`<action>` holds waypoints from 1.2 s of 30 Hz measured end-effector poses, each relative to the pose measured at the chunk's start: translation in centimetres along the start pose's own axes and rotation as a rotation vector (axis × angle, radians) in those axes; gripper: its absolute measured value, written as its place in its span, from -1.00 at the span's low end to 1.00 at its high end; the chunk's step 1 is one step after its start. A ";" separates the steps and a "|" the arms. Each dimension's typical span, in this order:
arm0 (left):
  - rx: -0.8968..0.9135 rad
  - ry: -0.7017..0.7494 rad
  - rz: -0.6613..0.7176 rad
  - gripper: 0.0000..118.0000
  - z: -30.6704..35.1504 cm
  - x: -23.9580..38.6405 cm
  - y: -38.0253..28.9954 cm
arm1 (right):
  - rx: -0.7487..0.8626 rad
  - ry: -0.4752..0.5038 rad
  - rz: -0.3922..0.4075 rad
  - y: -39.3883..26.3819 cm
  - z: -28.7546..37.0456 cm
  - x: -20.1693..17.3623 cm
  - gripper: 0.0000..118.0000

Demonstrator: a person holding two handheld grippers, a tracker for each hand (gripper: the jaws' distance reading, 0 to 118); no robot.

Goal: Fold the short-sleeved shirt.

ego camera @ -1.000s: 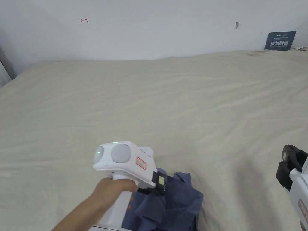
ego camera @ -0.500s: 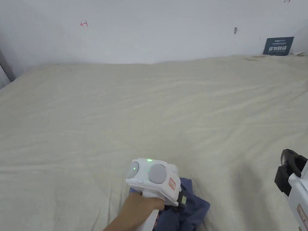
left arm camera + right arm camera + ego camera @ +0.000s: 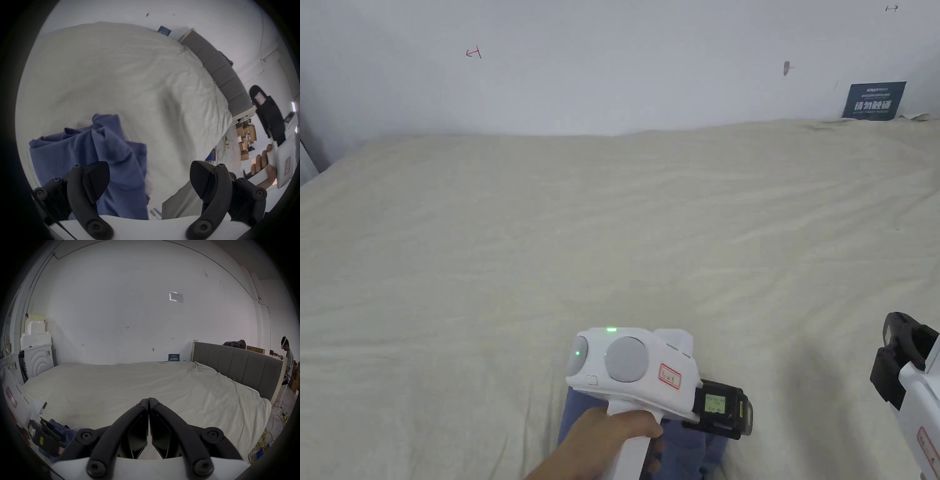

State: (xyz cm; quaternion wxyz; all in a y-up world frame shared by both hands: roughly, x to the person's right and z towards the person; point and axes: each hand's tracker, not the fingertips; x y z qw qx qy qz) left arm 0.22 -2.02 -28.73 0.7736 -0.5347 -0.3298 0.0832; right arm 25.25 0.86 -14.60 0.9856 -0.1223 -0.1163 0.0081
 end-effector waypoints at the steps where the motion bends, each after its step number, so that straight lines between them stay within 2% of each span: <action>1: 0.032 -0.007 0.004 0.79 0.8 0.1 0.0 | 0.001 -0.002 0.001 0.1 0.0 0.0 -0.99; 6: 0.216 -0.015 -0.018 0.79 6.0 -0.9 -1.1 | 0.011 -0.004 -0.005 0.4 0.2 0.1 -0.99; 14: 0.395 0.316 -0.079 0.73 8.6 -4.3 -4.4 | 0.018 0.000 -0.002 0.7 0.2 0.0 -0.99; 17: 0.380 0.359 -0.064 0.42 7.2 -5.5 -5.4 | 0.015 0.003 -0.003 0.6 0.2 -0.2 -0.99; 19: 0.379 0.381 -0.064 0.12 6.0 -6.0 -6.2 | 0.012 0.003 -0.001 0.5 0.2 -0.2 -0.99; 24: 0.353 0.374 -0.067 -0.88 3.0 -6.7 -7.5 | 0.005 0.005 0.003 0.3 0.2 -0.2 -0.99; 25: 0.350 0.371 -0.080 -0.99 2.4 -6.4 -7.8 | 0.003 0.006 0.003 0.3 0.2 -0.2 -0.99; 36: 0.316 0.302 -0.128 -1.00 -3.3 -3.5 -8.8 | -0.011 -0.010 0.000 -0.1 0.2 0.7 -0.99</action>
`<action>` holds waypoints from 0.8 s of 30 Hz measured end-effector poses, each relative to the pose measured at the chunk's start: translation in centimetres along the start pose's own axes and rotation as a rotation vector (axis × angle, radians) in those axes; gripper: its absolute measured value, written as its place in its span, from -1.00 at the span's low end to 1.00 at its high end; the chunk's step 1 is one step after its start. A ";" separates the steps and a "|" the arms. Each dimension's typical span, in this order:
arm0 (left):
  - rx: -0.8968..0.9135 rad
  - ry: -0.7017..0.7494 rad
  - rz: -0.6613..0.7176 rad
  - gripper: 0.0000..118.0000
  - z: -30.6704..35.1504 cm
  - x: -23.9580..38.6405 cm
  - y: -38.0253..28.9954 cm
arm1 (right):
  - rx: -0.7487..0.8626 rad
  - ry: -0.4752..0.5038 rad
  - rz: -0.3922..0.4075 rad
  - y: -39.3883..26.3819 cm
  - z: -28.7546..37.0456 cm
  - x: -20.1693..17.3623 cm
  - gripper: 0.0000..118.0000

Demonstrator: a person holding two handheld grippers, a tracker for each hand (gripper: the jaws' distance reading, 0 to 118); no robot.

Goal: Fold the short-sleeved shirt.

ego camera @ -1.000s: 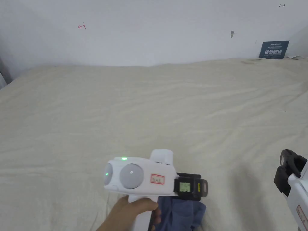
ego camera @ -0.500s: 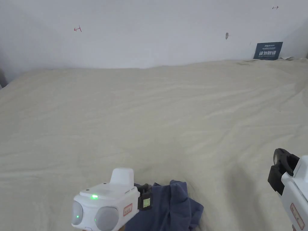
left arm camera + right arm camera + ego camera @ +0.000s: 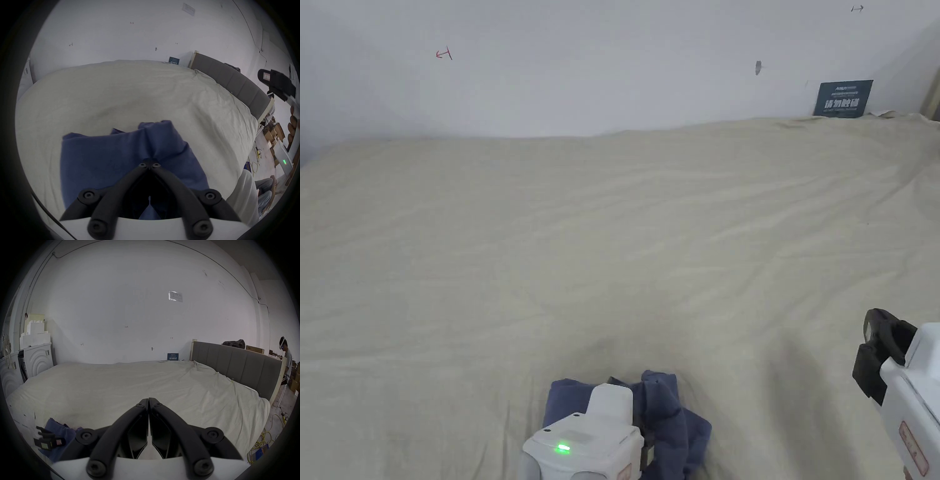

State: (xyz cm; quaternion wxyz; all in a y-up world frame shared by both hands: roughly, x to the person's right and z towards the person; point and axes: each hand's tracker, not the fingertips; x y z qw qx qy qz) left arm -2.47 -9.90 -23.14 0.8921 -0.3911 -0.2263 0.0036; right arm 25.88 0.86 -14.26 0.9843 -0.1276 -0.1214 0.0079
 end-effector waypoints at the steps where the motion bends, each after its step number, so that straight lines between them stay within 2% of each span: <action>1: -0.001 -0.003 -0.005 -1.00 -0.3 0.4 -0.2 | -0.001 -0.002 0.000 0.0 0.0 0.1 -0.99; 8: -0.033 -0.019 -0.055 -1.00 -2.0 2.6 -1.0 | -0.006 -0.016 0.002 -0.1 0.0 0.7 -0.99; 12: -0.034 -0.011 -0.022 -1.00 -2.4 2.9 -1.0 | -0.006 -0.022 -0.002 -0.1 -0.1 0.8 -0.99; 16: -0.028 0.013 -0.129 -1.00 -2.3 3.9 -1.3 | -0.010 -0.018 -0.003 -0.3 -0.2 0.6 -0.99; 24: -0.005 -0.002 -0.122 -1.00 -1.2 4.5 -1.5 | -0.014 -0.003 0.001 -0.3 -0.2 -0.1 -0.99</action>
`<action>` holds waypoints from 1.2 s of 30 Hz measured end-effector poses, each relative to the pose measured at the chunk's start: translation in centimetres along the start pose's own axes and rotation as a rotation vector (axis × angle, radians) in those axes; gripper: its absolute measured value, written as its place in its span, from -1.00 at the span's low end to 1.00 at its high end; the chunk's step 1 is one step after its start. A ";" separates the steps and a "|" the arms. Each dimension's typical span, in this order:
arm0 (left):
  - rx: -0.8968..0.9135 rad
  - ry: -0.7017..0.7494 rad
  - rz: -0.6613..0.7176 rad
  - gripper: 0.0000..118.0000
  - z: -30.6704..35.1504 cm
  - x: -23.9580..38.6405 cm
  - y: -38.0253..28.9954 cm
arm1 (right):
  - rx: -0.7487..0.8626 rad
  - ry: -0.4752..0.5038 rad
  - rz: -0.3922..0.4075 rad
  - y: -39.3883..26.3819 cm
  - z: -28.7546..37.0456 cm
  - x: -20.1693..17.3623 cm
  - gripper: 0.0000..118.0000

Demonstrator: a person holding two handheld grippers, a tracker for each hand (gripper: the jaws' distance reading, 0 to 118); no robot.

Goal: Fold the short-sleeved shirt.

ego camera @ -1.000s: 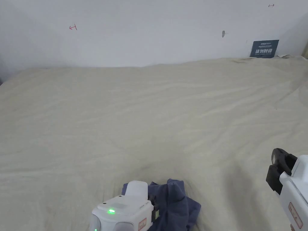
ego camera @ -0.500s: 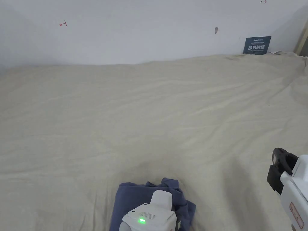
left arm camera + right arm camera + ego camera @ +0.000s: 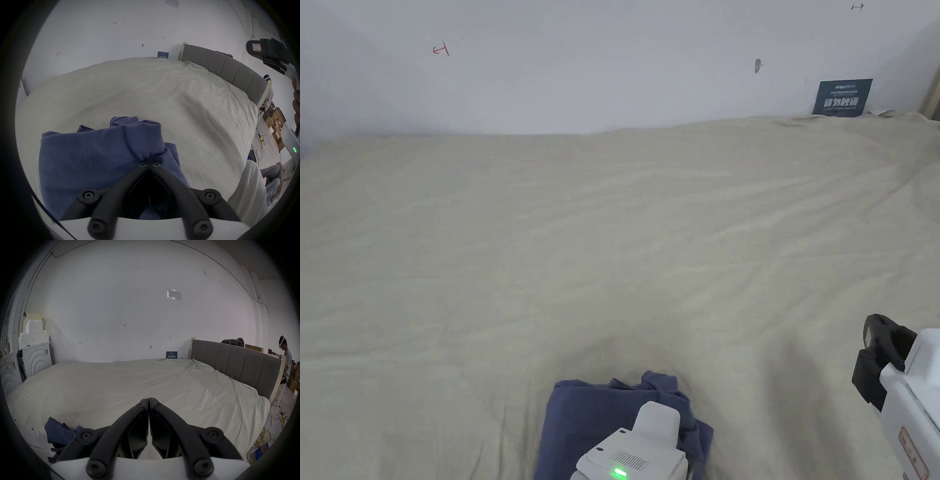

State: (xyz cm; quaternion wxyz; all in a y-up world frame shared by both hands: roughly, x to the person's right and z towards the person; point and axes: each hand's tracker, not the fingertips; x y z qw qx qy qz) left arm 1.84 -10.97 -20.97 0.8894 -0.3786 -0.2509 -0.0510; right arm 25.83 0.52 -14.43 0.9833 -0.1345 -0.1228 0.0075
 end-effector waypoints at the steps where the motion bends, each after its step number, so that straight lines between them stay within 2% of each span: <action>1: 0.006 -0.012 -0.001 -1.00 0.2 0.2 0.0 | 0.002 0.002 -0.001 0.0 0.0 0.0 -0.99; 6: 0.018 -0.020 -0.034 -1.00 0.6 1.2 -0.4 | 0.007 0.002 -0.004 0.1 0.2 -0.1 -0.99; 12: 0.056 -0.059 0.004 -1.00 2.3 0.6 0.6 | 0.014 0.002 0.000 0.4 0.6 0.0 -0.99; 22: 0.311 -0.051 0.059 -1.00 7.7 -2.1 4.6 | 0.065 0.007 -0.009 1.7 1.5 -1.2 -0.99; 29: 0.502 0.075 0.044 -1.00 12.9 -6.0 7.7 | 0.109 0.025 0.002 3.0 1.9 -2.6 -0.99; 36: 0.603 0.319 -0.010 -1.00 16.6 -11.1 8.3 | 0.144 0.053 0.000 4.2 2.4 -4.6 -0.99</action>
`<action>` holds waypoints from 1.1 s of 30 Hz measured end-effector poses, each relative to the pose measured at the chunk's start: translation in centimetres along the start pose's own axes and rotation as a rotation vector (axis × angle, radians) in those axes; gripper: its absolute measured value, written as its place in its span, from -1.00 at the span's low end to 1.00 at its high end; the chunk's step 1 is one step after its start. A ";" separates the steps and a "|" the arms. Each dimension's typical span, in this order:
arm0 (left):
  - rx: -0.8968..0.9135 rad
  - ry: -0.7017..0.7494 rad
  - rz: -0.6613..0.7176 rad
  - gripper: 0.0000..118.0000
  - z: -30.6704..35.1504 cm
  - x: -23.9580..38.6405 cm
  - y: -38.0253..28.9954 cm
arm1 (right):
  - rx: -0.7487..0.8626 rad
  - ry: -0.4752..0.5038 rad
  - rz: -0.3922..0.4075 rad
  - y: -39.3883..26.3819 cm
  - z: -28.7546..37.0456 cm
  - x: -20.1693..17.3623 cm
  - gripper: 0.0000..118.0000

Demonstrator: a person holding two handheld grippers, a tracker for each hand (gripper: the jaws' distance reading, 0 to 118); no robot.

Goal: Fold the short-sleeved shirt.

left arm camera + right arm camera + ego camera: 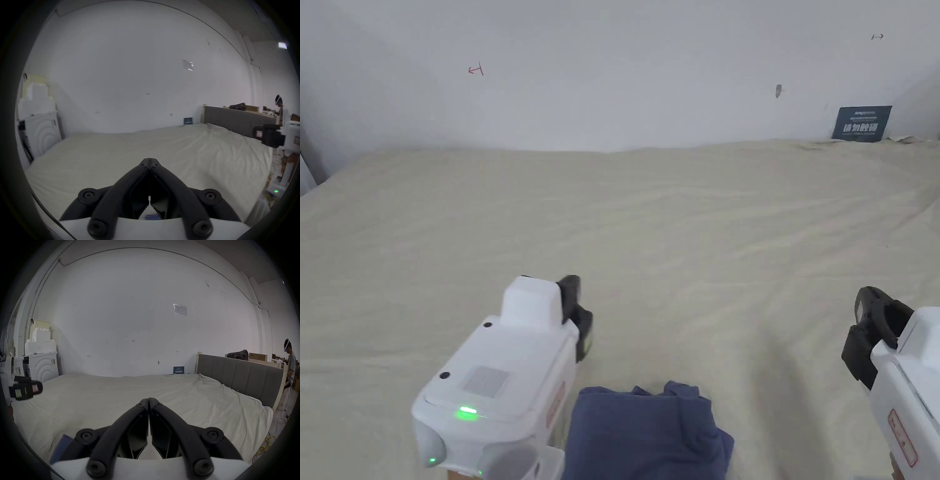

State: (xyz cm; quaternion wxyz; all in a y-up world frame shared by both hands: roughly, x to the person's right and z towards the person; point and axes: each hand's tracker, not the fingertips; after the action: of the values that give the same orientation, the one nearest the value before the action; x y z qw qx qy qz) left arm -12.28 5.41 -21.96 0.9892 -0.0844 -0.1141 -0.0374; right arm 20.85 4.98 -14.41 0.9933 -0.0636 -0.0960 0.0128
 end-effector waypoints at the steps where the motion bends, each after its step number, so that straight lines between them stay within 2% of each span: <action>1: -0.006 0.024 0.001 -1.00 0.1 -1.0 0.0 | 0.004 0.003 -0.001 0.1 0.0 -0.3 -0.99; 15: -0.016 0.275 0.049 -1.00 1.9 -9.7 -3.7 | 0.029 0.047 -0.005 0.5 0.0 -3.5 -0.99; 26: -0.025 0.289 0.076 -1.00 2.4 -10.3 -4.0 | 0.007 0.064 -0.004 -0.7 -0.8 -4.8 -0.99; 33: -0.041 0.277 0.094 -1.00 2.4 -10.4 -4.4 | -0.108 0.128 -0.013 -3.6 -2.2 -7.7 -0.99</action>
State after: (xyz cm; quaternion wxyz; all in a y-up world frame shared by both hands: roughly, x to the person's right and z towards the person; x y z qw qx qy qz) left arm -23.30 2.11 -21.38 0.9942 -0.1037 0.0286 -0.0045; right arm 13.72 0.82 -17.51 0.9926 -0.1170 -0.0334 -0.0027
